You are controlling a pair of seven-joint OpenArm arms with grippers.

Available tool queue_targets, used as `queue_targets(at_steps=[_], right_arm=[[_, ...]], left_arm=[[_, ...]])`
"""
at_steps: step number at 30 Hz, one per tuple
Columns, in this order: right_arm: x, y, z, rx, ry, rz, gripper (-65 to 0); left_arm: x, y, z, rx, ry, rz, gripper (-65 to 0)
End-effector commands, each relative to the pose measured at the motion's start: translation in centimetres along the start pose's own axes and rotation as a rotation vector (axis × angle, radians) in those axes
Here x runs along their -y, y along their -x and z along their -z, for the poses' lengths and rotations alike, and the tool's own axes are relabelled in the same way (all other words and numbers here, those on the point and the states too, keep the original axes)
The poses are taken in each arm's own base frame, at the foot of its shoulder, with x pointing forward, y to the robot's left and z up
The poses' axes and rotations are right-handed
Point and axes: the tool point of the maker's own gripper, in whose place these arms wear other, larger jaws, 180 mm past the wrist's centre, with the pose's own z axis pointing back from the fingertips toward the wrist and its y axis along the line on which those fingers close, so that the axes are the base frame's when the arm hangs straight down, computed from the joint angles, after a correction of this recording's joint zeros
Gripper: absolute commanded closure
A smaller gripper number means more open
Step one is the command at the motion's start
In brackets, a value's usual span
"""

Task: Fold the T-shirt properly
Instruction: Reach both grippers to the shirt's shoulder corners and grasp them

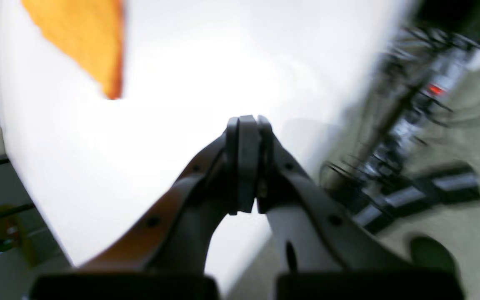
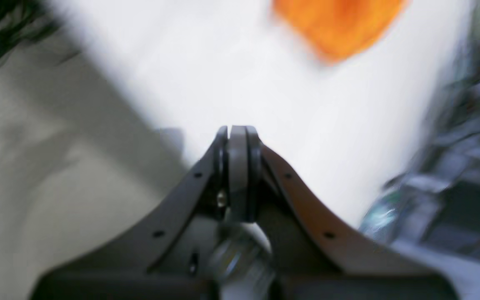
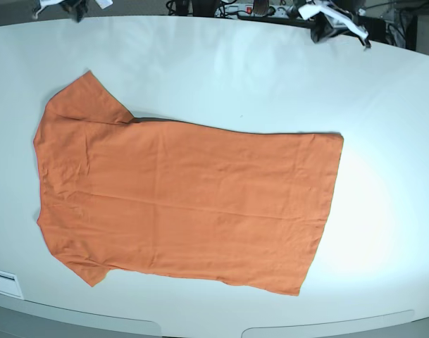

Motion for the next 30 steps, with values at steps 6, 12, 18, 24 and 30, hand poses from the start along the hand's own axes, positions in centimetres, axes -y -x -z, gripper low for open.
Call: queue_targets(at_steps=[6, 12, 18, 24, 30], right_arm=[[1.9, -4.1, 2.6, 0.176, -0.009, 0.015, 0.0], [2.9, -7.2, 4.0, 0.289, -0.032, 0.074, 0.0], [3.4, -7.7, 4.1, 0.306, -0.023, 0.086, 0.0], [3.1, -7.9, 4.1, 0.312, -0.037, 0.114, 0.0], [1.9, -8.5, 3.9, 0.314, -0.087, 0.160, 0.0]], left_arm=[[-6.3, 1.4, 3.2, 0.056, -0.059, 0.036, 0.0], [-10.1, 2.3, 5.7, 0.144, 0.007, 0.130, 0.0], [-11.6, 3.8, 6.8, 0.237, 0.197, 0.153, -18.6], [-12.6, 4.2, 7.5, 0.271, 0.266, 0.171, -41.6], [-11.3, 4.4, 10.0, 0.247, 0.279, 0.297, -41.6]])
